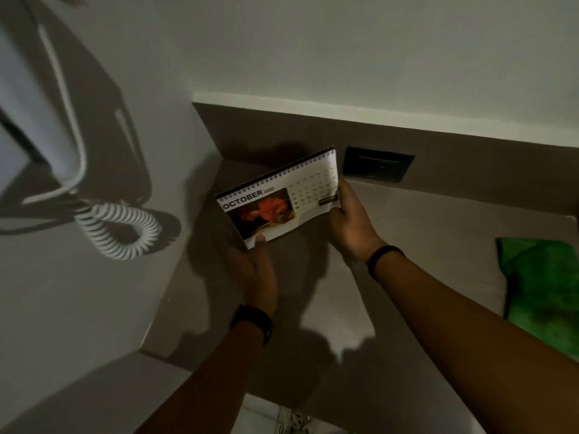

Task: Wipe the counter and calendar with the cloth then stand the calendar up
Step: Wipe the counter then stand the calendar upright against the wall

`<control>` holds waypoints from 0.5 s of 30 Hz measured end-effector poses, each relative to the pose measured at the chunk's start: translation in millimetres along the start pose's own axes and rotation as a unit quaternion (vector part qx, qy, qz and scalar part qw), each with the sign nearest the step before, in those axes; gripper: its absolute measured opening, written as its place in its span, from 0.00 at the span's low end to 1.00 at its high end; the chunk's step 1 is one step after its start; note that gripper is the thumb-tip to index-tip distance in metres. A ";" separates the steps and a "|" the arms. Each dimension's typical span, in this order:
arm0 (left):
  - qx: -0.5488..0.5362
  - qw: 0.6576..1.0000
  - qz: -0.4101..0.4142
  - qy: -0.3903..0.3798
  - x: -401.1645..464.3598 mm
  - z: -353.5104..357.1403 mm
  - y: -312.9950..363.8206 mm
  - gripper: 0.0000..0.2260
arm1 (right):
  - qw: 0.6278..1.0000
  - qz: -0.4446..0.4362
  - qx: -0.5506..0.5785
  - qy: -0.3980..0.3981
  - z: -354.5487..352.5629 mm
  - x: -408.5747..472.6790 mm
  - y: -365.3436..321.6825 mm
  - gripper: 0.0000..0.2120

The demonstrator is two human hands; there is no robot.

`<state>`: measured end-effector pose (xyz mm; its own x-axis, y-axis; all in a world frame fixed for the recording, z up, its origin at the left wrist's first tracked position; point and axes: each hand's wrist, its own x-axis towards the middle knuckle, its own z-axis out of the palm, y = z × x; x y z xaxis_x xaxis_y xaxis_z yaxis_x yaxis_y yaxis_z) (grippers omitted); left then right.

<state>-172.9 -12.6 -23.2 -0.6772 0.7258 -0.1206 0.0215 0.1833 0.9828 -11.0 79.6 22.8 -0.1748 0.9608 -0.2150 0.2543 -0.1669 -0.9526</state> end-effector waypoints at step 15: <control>0.014 0.986 -0.033 -0.164 100.4 19.1 10.4 0.18 | 0.989 0.048 0.011 0.138 30.0 -23.3 16.4 0.40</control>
<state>-226.6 74.8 -27.8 -0.4029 0.8865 -0.2274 0.0083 0.2519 0.9677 -31.4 47.9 5.8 0.1160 0.9637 -0.2405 0.2366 -0.2620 -0.9356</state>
